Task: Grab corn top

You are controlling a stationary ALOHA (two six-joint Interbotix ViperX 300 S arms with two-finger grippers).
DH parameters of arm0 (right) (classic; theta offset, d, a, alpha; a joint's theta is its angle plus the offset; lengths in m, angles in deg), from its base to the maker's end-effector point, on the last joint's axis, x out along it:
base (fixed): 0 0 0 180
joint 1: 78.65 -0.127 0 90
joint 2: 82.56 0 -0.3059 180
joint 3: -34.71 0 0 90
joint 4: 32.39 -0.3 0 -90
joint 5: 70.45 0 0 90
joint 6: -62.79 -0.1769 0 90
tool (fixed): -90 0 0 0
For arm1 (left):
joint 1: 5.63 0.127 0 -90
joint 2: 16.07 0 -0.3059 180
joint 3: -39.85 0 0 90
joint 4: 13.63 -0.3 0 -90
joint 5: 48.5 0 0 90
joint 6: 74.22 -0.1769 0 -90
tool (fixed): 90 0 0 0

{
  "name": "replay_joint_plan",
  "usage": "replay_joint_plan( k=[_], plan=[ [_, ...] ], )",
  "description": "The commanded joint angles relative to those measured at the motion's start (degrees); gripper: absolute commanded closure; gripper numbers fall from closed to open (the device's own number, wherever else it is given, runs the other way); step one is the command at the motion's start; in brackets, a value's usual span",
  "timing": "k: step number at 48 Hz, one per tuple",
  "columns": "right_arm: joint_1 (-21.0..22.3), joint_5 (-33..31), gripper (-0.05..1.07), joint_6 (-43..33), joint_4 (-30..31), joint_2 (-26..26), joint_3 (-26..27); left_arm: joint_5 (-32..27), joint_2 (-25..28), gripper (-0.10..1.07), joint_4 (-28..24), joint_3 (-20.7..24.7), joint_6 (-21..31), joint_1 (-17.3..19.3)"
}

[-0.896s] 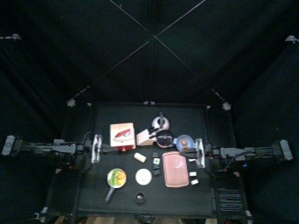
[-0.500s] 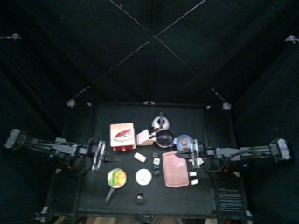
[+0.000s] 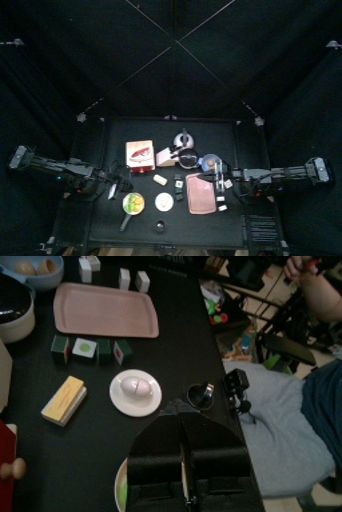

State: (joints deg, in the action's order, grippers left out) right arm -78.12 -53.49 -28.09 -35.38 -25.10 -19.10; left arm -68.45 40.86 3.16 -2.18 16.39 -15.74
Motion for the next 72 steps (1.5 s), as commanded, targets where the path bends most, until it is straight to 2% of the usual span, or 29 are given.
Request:
replay_joint_plan(
  k=[1, 10, 17, 20, 24, 29, 37, 43, 47, 52, 58, 65, 72],
  plan=[
    [-0.18, 0.62, 1.02, -0.09, -0.97, 0.09, 0.44, -4.31, 0.7, 0.9, -0.88, 4.22, -0.09, -0.09],
    [-0.18, 0.62, 1.02, -0.09, -2.2, 0.09, 0.44, -9.4, 3.16, 0.9, -4.13, 8.44, 1.76, 0.18],
    [-0.62, 0.53, 1.02, -0.18, -3.34, 0.09, 0.44, -14.41, 6.06, 0.9, -7.73, 10.99, 8.0, 0.0],
    [-0.79, 0.44, 1.02, -0.09, -4.22, 0.18, 0.53, -17.67, 7.65, 0.9, -10.72, 11.95, 12.57, -0.26],
    [-0.97, 0.18, 1.02, -0.09, -5.01, 0.35, 0.44, -20.83, 9.14, 0.9, -15.21, 12.57, 19.34, -1.14],
    [-1.23, 0.0, 1.02, -0.09, -5.45, 0.62, 0.44, -21.88, 10.46, 0.9, -22.59, 12.22, 28.56, -3.78],
    [-1.41, 0.0, 1.02, -0.09, -5.45, 1.41, 0.44, -23.38, 13.45, 0.9, -33.66, 12.22, 47.99, -11.95],
    [-1.41, 0.0, 1.02, -0.09, -5.45, 2.02, 0.44, -26.89, 17.05, 0.9, -41.92, 12.57, 63.02, -17.23],
    [-1.41, 0.0, 1.02, -0.09, -5.45, 2.55, 0.44, -28.48, 19.16, 0.89, -45.7, 12.57, 71.37, -19.69],
    [-1.41, 0.0, 1.02, -0.09, -5.36, 3.25, 0.44, -28.74, 21.88, 0.87, -48.52, 12.57, 79.1, -22.06],
    [-1.41, 0.0, 1.01, -0.09, -5.27, 4.31, 0.44, -28.74, 24.7, 0.8, -48.25, 12.39, 83.06, -23.03],
    [-1.41, 0.0, 1.02, 0.0, -5.1, 5.27, 0.53, -28.04, 26.81, 0.6, -44.82, 12.57, 82.79, -23.12],
    [-1.32, 0.18, 1.02, 0.0, -4.48, 5.27, 0.7, -25.75, 27.95, 0.43, -43.95, 12.48, 82.88, -23.12]
  ],
)
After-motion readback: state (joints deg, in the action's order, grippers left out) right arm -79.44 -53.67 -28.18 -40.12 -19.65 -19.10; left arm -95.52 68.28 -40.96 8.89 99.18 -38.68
